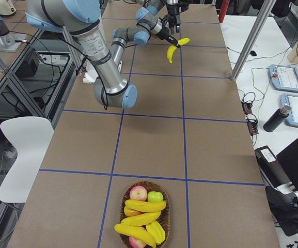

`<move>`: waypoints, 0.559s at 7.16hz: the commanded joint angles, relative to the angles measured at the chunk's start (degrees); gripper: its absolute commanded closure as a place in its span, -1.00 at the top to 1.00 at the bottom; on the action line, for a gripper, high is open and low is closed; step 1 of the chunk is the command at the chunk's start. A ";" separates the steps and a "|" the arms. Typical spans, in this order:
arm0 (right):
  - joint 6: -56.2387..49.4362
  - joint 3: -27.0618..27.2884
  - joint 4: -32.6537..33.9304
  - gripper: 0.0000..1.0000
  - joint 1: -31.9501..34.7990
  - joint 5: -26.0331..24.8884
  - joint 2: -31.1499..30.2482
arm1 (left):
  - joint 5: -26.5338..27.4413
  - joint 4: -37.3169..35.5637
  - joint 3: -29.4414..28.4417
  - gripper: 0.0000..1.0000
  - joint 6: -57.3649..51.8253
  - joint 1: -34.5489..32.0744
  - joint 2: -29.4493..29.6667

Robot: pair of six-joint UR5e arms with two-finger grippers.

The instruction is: Transfer all bananas from basket to plate

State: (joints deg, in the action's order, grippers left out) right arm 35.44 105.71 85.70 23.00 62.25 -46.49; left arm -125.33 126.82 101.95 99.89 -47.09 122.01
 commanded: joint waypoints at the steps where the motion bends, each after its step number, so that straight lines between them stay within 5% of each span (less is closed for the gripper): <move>1: -0.81 0.02 -0.01 -1.00 -4.52 -5.18 0.26 | 0.09 4.55 -0.69 0.99 4.05 1.56 0.95; 4: -0.19 0.63 -0.54 -1.00 -7.70 -9.24 0.17 | 0.35 5.54 -0.87 0.99 6.19 1.74 1.13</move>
State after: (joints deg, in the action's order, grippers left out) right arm 34.99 106.12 85.33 16.66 54.86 -46.28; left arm -125.18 131.96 101.13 105.43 -45.41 123.06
